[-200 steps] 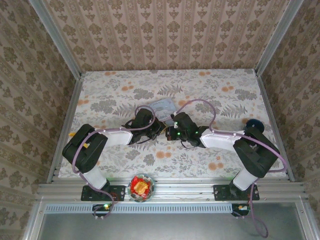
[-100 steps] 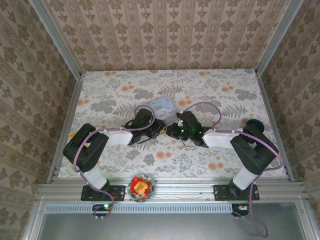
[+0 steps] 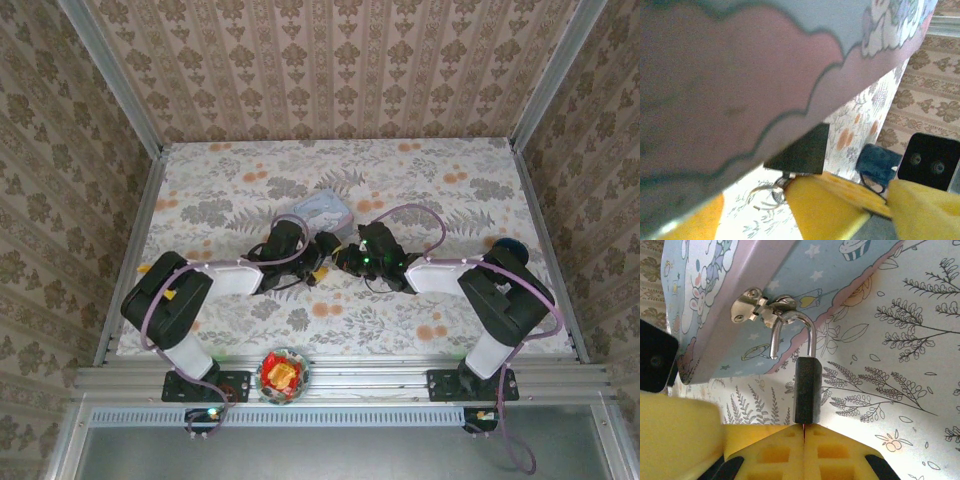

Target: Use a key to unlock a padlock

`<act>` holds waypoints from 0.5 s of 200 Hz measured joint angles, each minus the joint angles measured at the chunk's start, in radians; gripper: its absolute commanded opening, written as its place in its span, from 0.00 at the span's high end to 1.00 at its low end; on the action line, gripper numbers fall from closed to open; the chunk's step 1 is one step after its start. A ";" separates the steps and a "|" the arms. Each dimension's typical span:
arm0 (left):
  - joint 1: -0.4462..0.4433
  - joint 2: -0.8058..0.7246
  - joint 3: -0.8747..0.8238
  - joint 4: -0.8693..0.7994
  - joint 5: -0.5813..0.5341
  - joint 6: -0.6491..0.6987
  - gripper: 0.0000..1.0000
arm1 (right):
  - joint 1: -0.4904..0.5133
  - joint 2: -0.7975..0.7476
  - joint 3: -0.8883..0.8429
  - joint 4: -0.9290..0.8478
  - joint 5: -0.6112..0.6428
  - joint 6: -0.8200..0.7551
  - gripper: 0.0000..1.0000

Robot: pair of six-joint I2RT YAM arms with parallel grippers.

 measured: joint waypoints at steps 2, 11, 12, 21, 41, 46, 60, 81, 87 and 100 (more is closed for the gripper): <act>0.000 -0.003 -0.001 -0.005 0.000 -0.003 0.00 | 0.000 0.000 0.000 0.000 0.001 0.000 1.00; 0.004 -0.018 -0.006 -0.026 0.002 -0.002 0.00 | 0.000 0.004 0.000 0.000 0.003 0.000 1.00; 0.004 -0.020 -0.006 -0.028 0.002 -0.001 0.00 | 0.000 0.005 0.000 0.000 0.003 -0.001 1.00; 0.008 -0.035 -0.010 -0.053 0.001 0.002 0.00 | 0.000 0.009 0.000 0.000 0.004 -0.002 1.00; 0.021 -0.079 -0.012 -0.120 -0.007 0.030 0.00 | 0.000 0.016 0.000 -0.004 0.006 -0.012 0.95; 0.026 -0.094 -0.012 -0.138 -0.010 0.041 0.00 | 0.000 0.016 0.000 -0.006 0.006 -0.013 0.93; 0.033 -0.137 -0.009 -0.188 -0.026 0.078 0.00 | 0.000 0.016 0.004 -0.014 0.008 -0.019 0.88; 0.044 -0.203 0.001 -0.253 -0.058 0.138 0.00 | 0.000 0.016 0.012 -0.031 0.011 -0.031 0.87; 0.046 -0.221 0.006 -0.270 -0.069 0.154 0.00 | 0.000 0.016 0.013 -0.035 0.013 -0.034 0.86; 0.052 -0.258 0.017 -0.303 -0.092 0.192 0.00 | 0.000 0.016 0.013 -0.048 0.019 -0.040 0.86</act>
